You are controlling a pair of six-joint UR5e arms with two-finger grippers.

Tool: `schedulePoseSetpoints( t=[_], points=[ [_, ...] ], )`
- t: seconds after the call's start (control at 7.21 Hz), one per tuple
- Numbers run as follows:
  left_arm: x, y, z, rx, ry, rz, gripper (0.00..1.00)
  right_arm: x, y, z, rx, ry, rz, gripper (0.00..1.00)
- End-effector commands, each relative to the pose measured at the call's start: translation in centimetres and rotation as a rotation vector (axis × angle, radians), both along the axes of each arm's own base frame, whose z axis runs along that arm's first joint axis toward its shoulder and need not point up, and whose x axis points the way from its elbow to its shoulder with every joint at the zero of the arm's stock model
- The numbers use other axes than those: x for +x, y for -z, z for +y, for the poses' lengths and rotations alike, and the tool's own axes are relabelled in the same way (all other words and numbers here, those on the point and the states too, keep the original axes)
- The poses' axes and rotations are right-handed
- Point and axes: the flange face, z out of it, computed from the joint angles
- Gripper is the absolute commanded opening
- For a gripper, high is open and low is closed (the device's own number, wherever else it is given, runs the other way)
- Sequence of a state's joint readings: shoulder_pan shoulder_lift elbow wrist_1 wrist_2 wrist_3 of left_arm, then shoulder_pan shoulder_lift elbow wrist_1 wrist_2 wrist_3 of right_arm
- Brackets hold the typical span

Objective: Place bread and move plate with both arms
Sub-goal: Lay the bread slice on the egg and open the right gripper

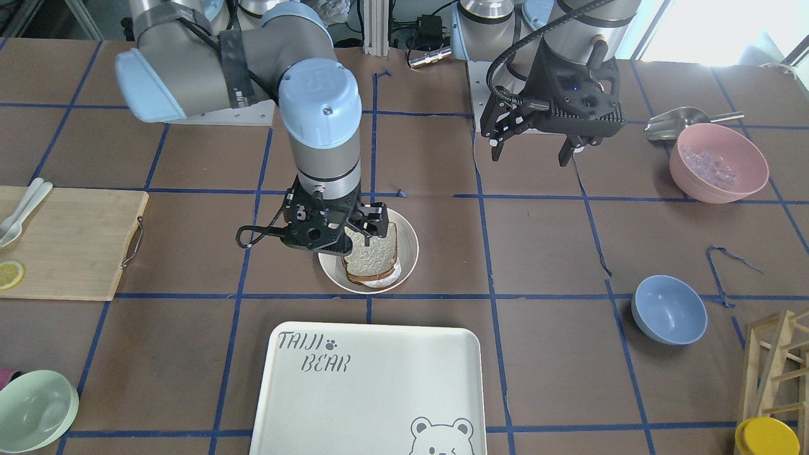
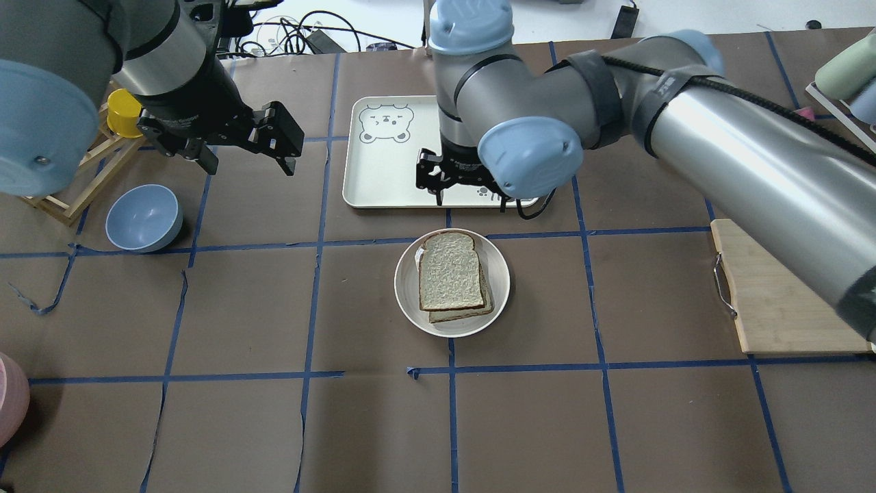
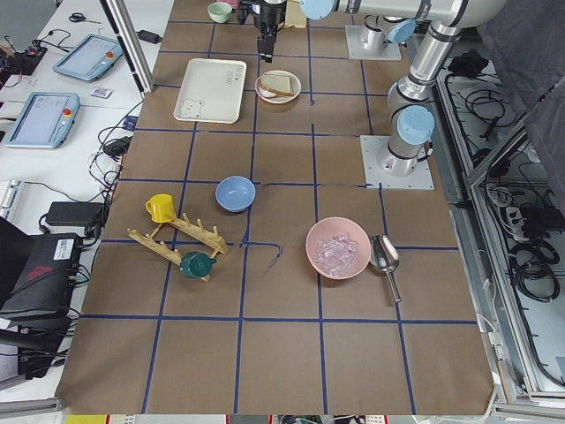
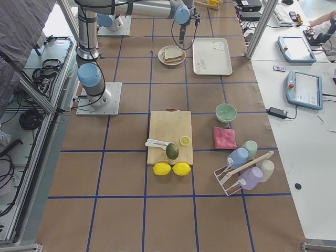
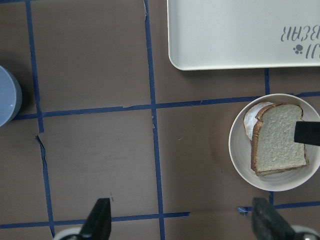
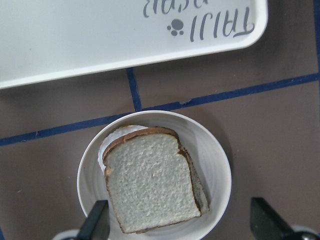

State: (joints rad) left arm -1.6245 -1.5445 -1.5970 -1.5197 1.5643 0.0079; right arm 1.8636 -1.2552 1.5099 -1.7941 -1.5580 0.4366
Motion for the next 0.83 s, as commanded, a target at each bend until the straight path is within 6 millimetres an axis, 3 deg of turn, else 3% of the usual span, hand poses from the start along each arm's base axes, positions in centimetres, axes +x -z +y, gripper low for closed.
schedulePoseSetpoints(
  t=[0.0, 0.14, 0.28, 0.42, 0.55, 0.69],
  points=[
    [-0.8, 4.6, 0.0, 0.094, 0.000, 0.065, 1.00, -10.1, -6.2, -3.2, 0.002, -0.132, -0.006, 1.00],
    [-1.1, 8.2, 0.1, 0.130, -0.001, 0.095, 1.00, -12.7, -9.9, -2.0, -0.014, -0.208, 0.002, 1.00],
    [-1.3, 12.3, 0.3, 0.144, -0.004, 0.119, 1.00, -14.0, -13.1, 0.0, -0.036, -0.265, 0.005, 1.00],
    [-1.8, 16.0, 0.9, 0.162, -0.015, 0.160, 1.00, -14.1, -17.5, 2.4, -0.122, -0.291, 0.011, 1.00],
    [-2.4, 19.0, 1.0, 0.187, -0.047, 0.218, 1.00, -14.1, -18.8, 4.6, -0.126, -0.295, 0.020, 1.00],
    [-3.0, 21.8, 1.4, 0.213, -0.092, 0.256, 1.00, -14.1, -18.2, 4.8, -0.116, -0.297, 0.021, 1.00]
  ],
)
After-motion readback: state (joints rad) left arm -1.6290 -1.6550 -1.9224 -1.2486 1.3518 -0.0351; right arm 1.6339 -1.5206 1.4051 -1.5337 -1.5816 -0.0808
